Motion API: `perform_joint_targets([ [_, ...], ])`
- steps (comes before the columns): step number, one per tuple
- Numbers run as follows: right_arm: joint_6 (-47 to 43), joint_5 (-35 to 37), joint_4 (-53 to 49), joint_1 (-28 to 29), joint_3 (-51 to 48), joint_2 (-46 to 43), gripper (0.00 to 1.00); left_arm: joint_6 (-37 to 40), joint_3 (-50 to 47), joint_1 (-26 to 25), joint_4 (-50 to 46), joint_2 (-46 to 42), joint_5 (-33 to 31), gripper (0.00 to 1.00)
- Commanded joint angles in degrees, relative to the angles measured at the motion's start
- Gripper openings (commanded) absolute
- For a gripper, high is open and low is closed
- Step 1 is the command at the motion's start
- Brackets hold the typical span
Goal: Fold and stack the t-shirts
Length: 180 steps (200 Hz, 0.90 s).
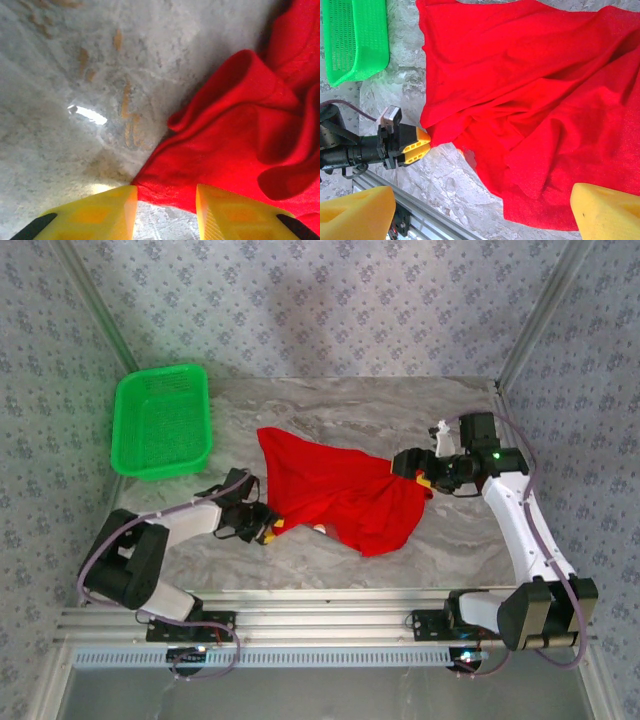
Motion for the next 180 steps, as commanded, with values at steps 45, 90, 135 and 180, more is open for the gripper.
perform_joint_targets([
  [45, -0.96, -0.75, 0.33, 0.42, -0.80, -1.42, 0.93, -2.39, 4.38, -2.16, 3.28, 7.81, 0.05, 0.29],
  [90, -1.40, -0.95, -0.05, 0.23, -1.73, -1.60, 0.93, 2.14, 5.28, -2.31, -0.75, 6.55, -1.37, 0.00],
  [135, -1.11, 9.81, -3.19, -1.41, -3.36, 3.41, 0.93, 17.69, 21.71, -1.55, -21.28, -3.48, -12.37, 0.00],
  [180, -0.69, 12.54, 2.64, -4.03, -3.10, 10.77, 0.92, 29.18, 40.78, 0.45, -33.13, -9.52, -19.99, 0.00],
])
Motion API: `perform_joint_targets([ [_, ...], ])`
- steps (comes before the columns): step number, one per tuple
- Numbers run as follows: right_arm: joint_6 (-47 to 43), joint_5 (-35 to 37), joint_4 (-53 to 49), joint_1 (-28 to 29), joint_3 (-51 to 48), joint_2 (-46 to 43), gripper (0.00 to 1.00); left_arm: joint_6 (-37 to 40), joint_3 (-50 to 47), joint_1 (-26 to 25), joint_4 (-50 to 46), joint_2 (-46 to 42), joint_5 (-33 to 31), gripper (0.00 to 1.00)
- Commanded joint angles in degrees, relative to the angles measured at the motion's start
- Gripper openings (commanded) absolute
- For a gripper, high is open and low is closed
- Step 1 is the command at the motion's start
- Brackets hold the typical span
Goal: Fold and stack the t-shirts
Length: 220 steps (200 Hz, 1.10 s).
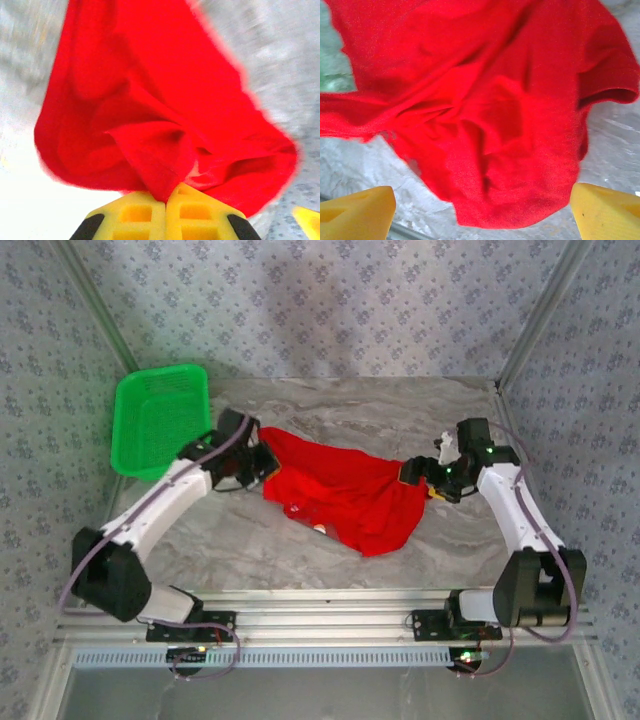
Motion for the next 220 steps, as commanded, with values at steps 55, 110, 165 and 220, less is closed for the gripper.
perform_joint_targets([
  [55, -1.40, 5.41, 9.09, -0.35, 2.85, 13.90, 0.75, 10.61, 9.98, 4.07, -8.63, -8.20, -3.58, 0.00],
  [110, 1.74, 1.22, 9.14, 3.39, 5.99, 12.97, 0.65, 9.71, 4.46, 4.87, -5.56, -11.41, -1.47, 0.00],
  [165, 9.04, 7.97, -2.26, 18.45, 2.29, 6.24, 0.68, 8.10, -3.69, 5.93, -0.95, -14.75, -0.79, 0.00],
  [220, 13.69, 10.32, 3.64, 27.66, -0.11, 12.13, 0.66, 9.16, -6.90, 6.85, 0.50, -15.07, 0.48, 0.00],
])
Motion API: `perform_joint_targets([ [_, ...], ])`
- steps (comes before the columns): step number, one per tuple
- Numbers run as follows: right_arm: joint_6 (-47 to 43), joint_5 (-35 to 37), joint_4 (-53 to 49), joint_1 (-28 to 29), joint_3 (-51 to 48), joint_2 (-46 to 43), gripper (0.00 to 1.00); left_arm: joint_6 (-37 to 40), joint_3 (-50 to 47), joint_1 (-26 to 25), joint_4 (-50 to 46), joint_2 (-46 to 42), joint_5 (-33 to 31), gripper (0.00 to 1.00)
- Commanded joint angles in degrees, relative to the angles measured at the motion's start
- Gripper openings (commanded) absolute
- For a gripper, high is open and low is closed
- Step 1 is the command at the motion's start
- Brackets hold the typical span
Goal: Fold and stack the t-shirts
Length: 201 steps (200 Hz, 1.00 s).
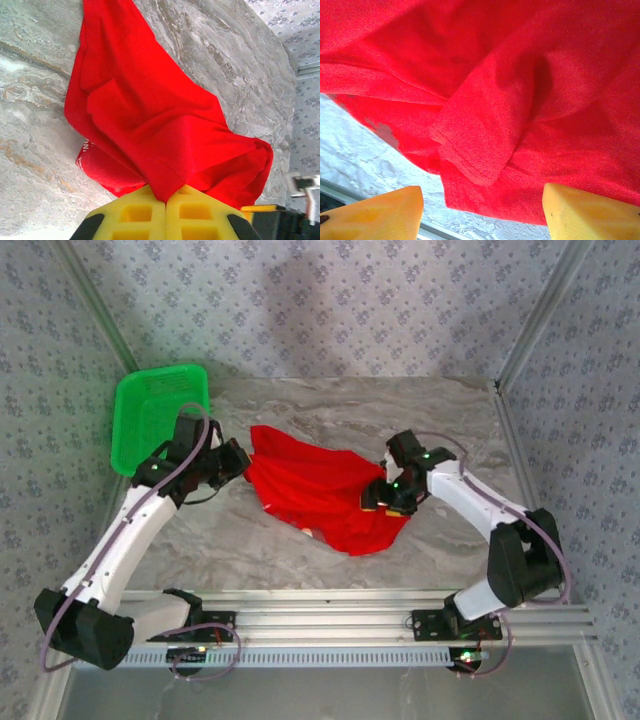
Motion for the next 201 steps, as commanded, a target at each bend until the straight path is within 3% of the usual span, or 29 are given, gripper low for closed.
perform_joint_targets([
  [1, 2.86, 3.32, 0.47, 3.57, 0.75, 3.35, 0.66, 0.70, -1.18, 0.67, 2.52, -1.46, 1.24, 0.00],
  [45, 4.80, 6.90, 2.04, 6.17, 1.18, 9.16, 0.53, 0.70, -3.80, 2.34, 2.66, -3.47, 1.93, 0.00],
  [54, 5.60, 7.21, 1.97, 5.85, 1.47, 9.54, 0.46, 0.91, -4.23, 2.75, 2.50, -3.89, 1.85, 0.00],
  [73, 5.86, 8.09, 1.88, 4.79, 2.52, 8.24, 0.13, 0.89, -5.11, 3.87, 2.19, -4.88, 1.84, 0.00],
  [87, 5.55, 8.83, 1.87, 4.14, 2.68, 4.43, 0.03, 1.35, -5.39, 4.61, 1.59, -5.74, 1.77, 0.00],
  [145, 7.37, -0.97, 3.58, -8.85, -5.26, -12.47, 0.00, 2.28, -6.20, 7.61, 1.70, -6.92, 2.47, 0.00],
  [201, 1.10, -6.47, -3.20, -21.06, -11.68, -19.79, 0.00, 2.95, -5.75, 8.60, 2.51, -5.79, 2.81, 0.00],
])
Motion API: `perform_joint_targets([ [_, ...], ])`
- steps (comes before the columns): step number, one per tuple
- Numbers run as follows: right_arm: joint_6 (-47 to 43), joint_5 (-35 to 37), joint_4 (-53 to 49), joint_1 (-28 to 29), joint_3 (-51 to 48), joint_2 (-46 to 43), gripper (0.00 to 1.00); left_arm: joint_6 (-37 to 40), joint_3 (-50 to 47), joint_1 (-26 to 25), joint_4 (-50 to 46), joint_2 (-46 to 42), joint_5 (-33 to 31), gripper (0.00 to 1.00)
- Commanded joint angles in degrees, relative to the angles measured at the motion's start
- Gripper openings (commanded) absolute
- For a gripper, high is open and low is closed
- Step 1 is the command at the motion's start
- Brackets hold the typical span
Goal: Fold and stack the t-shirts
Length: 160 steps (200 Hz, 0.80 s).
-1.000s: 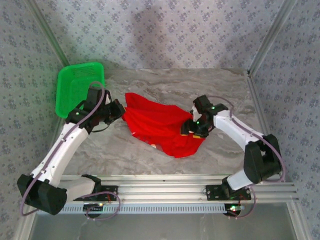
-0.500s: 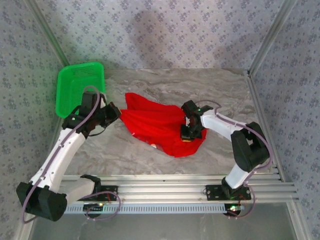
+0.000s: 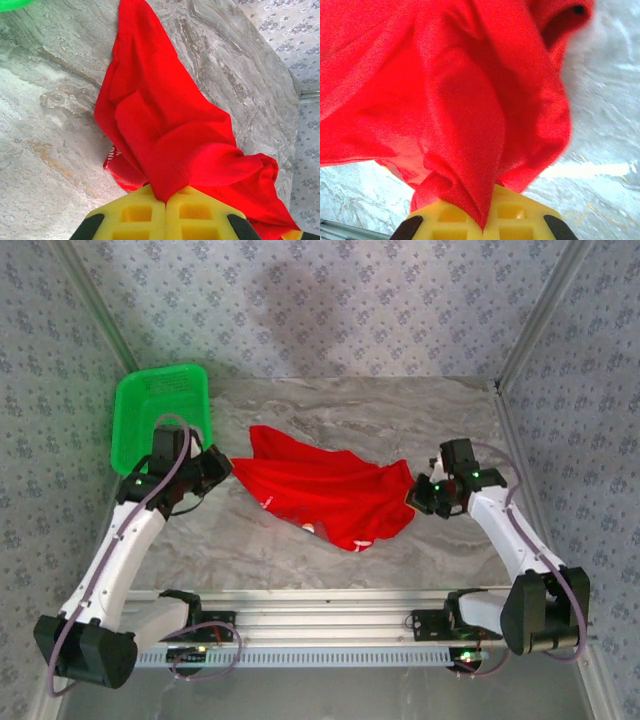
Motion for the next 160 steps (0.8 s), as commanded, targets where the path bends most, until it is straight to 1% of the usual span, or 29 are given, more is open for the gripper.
perform_joint_targets([
  [1, -4.29, -3.19, -6.23, -3.02, -1.08, -2.68, 0.00, 1.38, 0.33, 0.69, 1.24, 0.02, 0.67, 0.00],
  [22, -7.64, -6.18, -10.17, -5.71, -3.47, -3.86, 0.01, 1.02, 0.50, 1.02, 1.85, 0.11, 0.49, 0.00],
  [40, -7.69, -5.58, -13.79, -7.10, -5.90, -3.67, 0.03, 0.91, 0.50, 1.13, 2.51, 0.37, 0.49, 0.00],
  [57, -4.94, -0.63, -16.22, -7.46, -7.11, -3.32, 0.04, 0.91, 0.41, 1.14, 2.85, 0.81, 0.49, 0.00],
  [75, -3.52, 2.20, -16.80, -7.87, -6.53, -3.83, 0.04, 1.14, 0.33, 1.22, 3.14, 1.12, 0.27, 0.00],
  [93, -3.41, 3.35, -18.66, -8.39, -4.62, -3.66, 0.04, 1.52, 0.54, 1.64, 3.04, 1.50, 0.38, 0.00],
  [116, -6.08, 6.22, -22.37, -8.46, -1.46, -2.54, 0.07, 2.16, 0.51, 2.30, 3.24, 1.56, 0.23, 0.00],
  [138, -5.03, 7.25, -21.62, -8.25, -1.39, -0.91, 0.11, 2.35, -0.03, 2.80, 4.25, 2.07, 0.77, 0.00],
  [160, -5.70, 7.74, -19.11, -7.49, -1.40, 2.49, 0.13, 2.49, -0.18, 2.80, 5.26, 3.30, 1.79, 0.00],
])
